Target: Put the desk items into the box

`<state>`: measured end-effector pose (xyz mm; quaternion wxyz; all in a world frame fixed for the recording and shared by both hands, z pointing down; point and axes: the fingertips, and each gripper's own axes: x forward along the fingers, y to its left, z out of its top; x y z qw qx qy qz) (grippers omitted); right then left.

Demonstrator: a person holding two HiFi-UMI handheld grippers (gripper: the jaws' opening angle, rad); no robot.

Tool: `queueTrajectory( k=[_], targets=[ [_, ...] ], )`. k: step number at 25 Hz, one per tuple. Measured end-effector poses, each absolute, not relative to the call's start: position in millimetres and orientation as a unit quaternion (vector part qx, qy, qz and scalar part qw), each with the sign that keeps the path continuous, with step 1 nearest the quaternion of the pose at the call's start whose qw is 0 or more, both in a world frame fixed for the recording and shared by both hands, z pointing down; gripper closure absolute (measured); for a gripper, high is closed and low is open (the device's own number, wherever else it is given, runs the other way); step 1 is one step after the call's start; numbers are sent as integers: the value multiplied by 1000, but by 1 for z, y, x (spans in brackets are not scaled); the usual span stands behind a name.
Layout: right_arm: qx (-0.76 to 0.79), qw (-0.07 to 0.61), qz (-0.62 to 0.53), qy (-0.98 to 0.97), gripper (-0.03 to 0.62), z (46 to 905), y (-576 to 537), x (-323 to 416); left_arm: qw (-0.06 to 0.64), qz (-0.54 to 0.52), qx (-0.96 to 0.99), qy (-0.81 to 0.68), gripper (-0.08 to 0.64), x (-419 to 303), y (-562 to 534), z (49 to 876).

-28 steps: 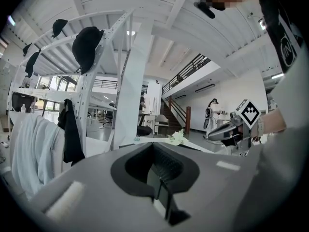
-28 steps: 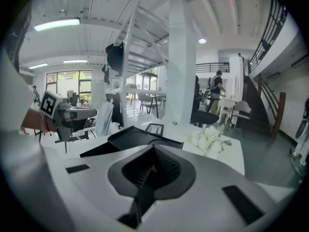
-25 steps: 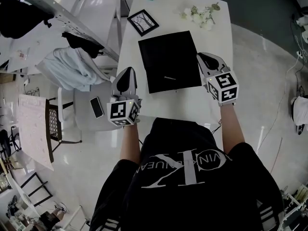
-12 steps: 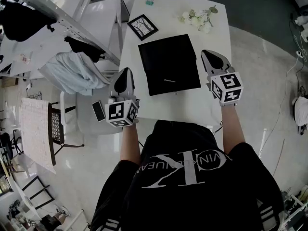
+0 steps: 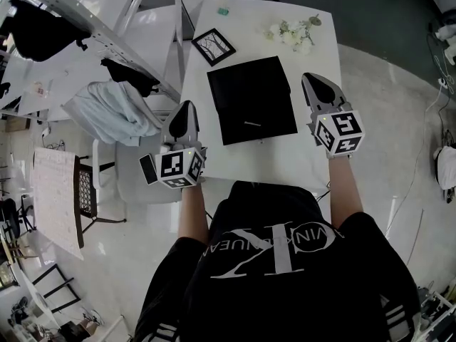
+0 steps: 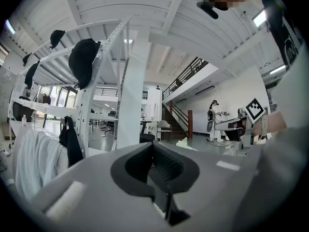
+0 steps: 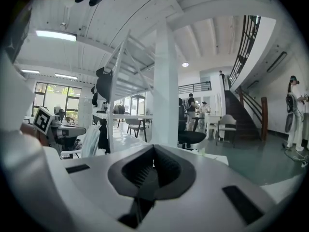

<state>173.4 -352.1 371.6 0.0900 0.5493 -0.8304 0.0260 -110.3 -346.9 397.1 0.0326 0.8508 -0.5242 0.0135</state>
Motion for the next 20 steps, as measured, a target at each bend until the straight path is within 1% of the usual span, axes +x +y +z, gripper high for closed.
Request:
queueTrajectory(
  k=[20],
  targets=[
    [553, 51, 15, -832, 578, 352, -350, 179, 16, 1, 850, -526, 549, -111, -348, 379]
  ],
)
